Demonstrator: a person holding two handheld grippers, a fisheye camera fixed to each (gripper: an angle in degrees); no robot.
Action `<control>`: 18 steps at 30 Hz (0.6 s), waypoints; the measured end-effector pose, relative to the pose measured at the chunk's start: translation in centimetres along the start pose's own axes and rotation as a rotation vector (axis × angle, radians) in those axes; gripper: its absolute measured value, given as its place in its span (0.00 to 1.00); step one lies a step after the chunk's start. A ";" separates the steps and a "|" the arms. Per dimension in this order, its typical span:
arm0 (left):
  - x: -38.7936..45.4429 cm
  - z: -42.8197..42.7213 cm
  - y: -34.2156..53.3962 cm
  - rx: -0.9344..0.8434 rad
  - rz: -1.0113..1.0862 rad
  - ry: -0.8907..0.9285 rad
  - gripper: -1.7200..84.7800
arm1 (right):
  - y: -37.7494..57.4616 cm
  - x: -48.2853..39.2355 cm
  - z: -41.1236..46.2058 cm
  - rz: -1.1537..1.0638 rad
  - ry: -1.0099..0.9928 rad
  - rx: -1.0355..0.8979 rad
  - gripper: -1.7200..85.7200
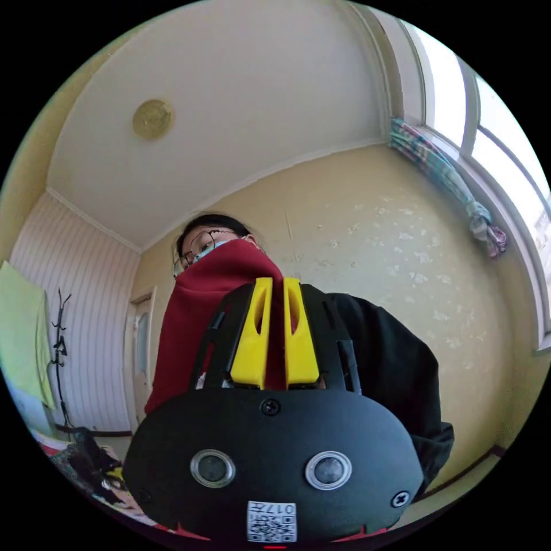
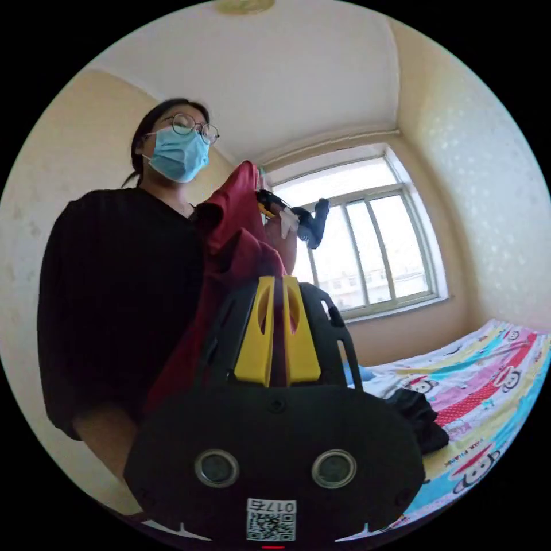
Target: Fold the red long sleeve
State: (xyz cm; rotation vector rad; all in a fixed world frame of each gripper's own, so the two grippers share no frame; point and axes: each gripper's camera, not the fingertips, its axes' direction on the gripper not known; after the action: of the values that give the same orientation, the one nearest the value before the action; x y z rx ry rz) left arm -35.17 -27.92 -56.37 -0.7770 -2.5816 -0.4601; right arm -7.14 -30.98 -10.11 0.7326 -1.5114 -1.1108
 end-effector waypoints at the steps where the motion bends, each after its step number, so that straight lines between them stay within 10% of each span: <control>1: 1.4 -0.7 0.2 -0.005 0.018 -0.103 0.06 | -0.6 -0.2 -0.5 0.012 0.019 0.011 0.06; 11: 7.6 -6.1 7.7 -0.162 -0.354 -1.325 0.06 | -12.1 -3.0 -4.6 -0.127 0.264 0.311 0.05; 18: -3.5 -6.0 17.3 -0.475 -0.804 -1.551 0.10 | -18.3 -3.0 -0.7 -0.223 0.352 0.207 0.05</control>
State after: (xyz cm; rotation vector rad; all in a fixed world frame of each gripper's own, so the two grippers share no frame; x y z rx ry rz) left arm -20.80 -18.33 -49.44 -0.0092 -4.3500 -0.9925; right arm -7.74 -35.36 -28.18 1.1973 -1.2751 -0.9331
